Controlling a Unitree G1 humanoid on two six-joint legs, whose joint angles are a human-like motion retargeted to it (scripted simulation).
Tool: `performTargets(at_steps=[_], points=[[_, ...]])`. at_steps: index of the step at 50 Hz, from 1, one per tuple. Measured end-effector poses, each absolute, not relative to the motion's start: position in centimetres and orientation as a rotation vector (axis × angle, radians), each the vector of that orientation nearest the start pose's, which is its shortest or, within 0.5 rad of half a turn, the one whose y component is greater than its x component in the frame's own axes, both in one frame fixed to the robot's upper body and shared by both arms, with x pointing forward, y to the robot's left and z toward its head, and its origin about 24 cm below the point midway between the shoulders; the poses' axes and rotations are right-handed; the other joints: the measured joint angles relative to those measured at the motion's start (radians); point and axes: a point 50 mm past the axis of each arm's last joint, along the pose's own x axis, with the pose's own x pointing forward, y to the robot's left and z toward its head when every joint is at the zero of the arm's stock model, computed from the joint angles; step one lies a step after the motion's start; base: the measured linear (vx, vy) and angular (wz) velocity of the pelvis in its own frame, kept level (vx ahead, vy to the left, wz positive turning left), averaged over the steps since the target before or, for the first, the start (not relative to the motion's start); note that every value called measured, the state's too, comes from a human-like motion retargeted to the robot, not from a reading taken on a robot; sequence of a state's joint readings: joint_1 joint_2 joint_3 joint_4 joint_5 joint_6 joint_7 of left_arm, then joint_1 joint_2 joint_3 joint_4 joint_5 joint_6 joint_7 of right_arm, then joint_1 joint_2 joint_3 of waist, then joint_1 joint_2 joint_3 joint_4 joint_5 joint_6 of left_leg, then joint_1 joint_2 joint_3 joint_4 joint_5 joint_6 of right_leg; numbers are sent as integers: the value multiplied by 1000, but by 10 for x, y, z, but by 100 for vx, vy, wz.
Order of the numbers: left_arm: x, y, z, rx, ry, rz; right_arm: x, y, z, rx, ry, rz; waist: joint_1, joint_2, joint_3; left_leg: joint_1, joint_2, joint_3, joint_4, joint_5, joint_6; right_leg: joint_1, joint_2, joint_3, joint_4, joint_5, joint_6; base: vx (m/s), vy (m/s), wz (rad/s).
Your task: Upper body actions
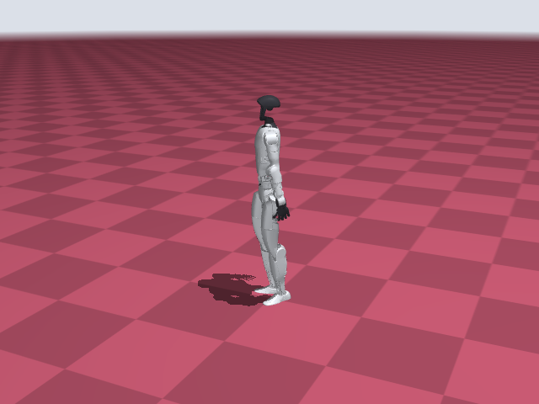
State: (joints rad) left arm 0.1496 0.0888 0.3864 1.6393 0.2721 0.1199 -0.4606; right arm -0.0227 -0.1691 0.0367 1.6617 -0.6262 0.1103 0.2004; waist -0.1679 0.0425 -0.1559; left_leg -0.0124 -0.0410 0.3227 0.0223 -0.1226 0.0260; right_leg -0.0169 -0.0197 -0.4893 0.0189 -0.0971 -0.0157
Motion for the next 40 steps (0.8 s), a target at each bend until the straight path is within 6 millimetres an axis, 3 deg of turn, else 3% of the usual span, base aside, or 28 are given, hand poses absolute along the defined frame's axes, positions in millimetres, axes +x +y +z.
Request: performTargets(at_steps=[3,7,13,20,30,40], points=[[-71,156,-172,-343,1813,-82,6,-217,-173,-553,1707,532,82,-7,4,7,13,85,0,-3,-4,-11,4,84,15,1,0,-1,2,-107],[-61,161,-176,-174,1786,-53,23,-211,-175,-488,1616,460,114,-19,-2,3,15,100,5,1,-7,-9,-1,103,16,3,1,0,0,-22],[-33,167,-178,-160,1701,-198,35,-199,-176,-282,1579,396,135,-29,-2,-3,15,90,11,6,-9,-3,-7,100,14,1,3,0,0,4],[-13,179,-180,-160,1626,-80,34,-188,-178,-238,1557,441,147,-35,-6,-11,15,71,15,11,-8,5,-7,85,11,-4,3,0,0,0],[-27,177,-178,-293,1670,14,13,-186,-178,-365,1626,576,148,-31,-5,-12,19,70,17,10,-7,10,-4,81,10,-6,3,0,0,0],[-51,171,-174,-207,1794,-116,1,-194,-177,-267,1671,464,134,-30,-14,-1,9,45,8,4,-2,15,-2,57,9,-11,5,0,0,9]])
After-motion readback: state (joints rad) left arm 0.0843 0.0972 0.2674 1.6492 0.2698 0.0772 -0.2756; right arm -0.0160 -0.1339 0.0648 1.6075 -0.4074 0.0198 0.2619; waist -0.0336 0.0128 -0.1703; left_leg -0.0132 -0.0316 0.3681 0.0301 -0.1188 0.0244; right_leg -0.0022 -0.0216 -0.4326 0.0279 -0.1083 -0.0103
